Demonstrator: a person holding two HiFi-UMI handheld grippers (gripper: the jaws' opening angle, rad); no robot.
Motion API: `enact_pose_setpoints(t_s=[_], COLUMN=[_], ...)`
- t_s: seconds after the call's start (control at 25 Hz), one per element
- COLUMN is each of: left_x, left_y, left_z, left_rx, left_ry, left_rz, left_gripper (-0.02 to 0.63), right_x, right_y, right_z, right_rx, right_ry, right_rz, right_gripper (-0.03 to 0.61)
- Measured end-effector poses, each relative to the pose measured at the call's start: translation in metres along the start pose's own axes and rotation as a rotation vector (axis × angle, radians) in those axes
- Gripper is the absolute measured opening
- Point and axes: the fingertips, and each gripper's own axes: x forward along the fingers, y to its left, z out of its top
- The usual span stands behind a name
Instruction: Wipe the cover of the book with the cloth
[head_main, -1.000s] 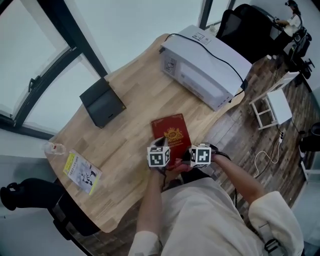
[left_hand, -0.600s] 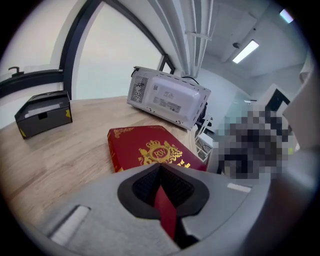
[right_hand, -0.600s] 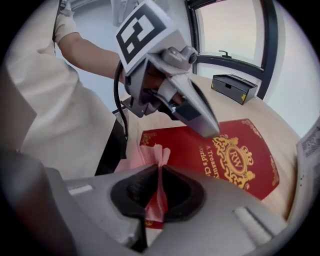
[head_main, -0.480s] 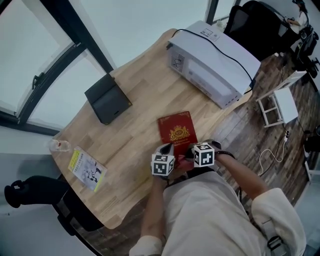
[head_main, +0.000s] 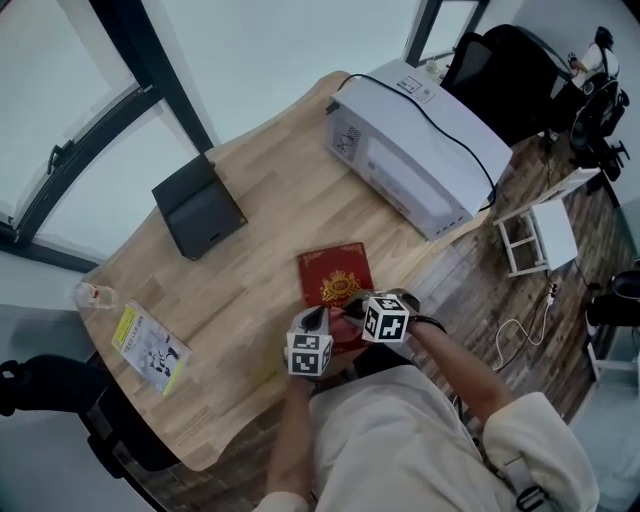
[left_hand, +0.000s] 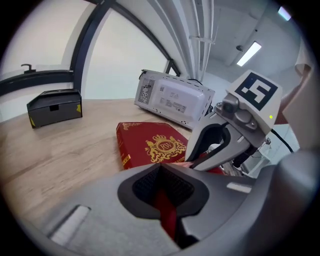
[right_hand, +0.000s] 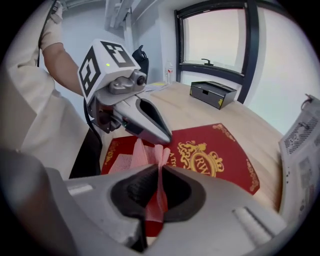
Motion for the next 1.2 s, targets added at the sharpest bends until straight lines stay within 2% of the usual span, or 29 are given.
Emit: enact_pose_setpoints(t_s=[0.28, 0.6, 0.8, 0.88, 1.04, 1.12, 1.2], left_x=[0.004, 0.003, 0.006, 0.003, 0.001, -0.001, -0.001], left_y=[-0.003, -0.001, 0.002, 0.001, 0.001, 0.002, 0.003], left_z=[0.004, 0.004, 0.001, 0.004, 0.004, 0.004, 0.006], left_rx=[-0.004, -0.028, -0.009, -0.004, -0.013, -0.021, -0.021], left_ry=[-0.035, -0.062, -0.077, -0.072, -0.077, -0.082, -0.087], left_rz=[0.028, 0.066, 0.071, 0.077, 0.069, 0.069, 0.075], left_gripper=[0.008, 0.006, 0.006, 0.006, 0.006, 0.007, 0.006], right_x=[-0.007, -0.011, -0.011, -0.012, -0.014, -0.026, -0.052], right_y=[-0.041, -0.098, -0.135, -0.152, -0.181, -0.202, -0.221], right_z=[-0.006, -0.004, 0.003, 0.005, 0.003, 0.012, 0.034], right_rx=[-0.022, -0.012, -0.024, -0.064, -0.223, -0.192, -0.123], right_ry=[0.03, 0.023, 0.018, 0.027, 0.114, 0.098, -0.019], right_rz=[-0.025, -0.147, -0.22, -0.276, -0.406, -0.515, -0.666], right_gripper=[0.021, 0.021, 0.021, 0.021, 0.021, 0.021, 0.021])
